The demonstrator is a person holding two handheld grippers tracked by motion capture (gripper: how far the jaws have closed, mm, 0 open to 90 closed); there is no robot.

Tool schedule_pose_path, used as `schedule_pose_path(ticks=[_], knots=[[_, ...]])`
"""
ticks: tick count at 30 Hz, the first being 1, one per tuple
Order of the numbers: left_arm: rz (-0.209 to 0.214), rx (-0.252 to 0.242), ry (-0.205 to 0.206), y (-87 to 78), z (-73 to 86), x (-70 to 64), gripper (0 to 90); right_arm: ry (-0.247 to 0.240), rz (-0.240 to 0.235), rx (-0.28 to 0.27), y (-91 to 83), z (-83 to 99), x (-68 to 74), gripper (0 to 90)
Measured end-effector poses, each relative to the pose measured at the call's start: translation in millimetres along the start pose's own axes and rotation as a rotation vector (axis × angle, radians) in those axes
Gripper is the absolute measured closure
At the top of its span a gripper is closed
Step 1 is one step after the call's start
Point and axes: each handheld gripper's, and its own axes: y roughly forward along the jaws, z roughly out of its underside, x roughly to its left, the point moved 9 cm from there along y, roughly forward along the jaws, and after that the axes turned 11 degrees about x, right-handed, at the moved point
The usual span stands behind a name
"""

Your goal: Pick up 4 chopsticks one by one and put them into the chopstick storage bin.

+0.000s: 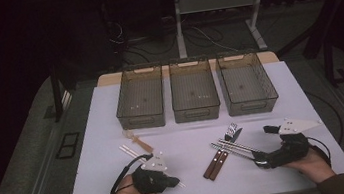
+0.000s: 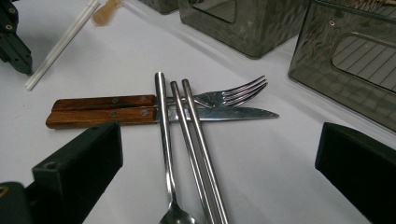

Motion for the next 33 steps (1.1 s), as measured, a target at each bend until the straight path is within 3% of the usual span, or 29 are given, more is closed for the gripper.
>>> schedule_pose_path(ticks=[12, 33], knots=[[-0.006, 0.015, 0.027, 4.9, -3.6, -1.6, 88.7, -0.003, 0.000, 0.003, 0.7, 0.3, 0.0, 0.6], [-0.028, 0.008, 0.031, 10.8, -13.8, 1.0, 88.7, -0.003, 0.002, 0.009, 1.3, 1.0, 0.0, 0.6]])
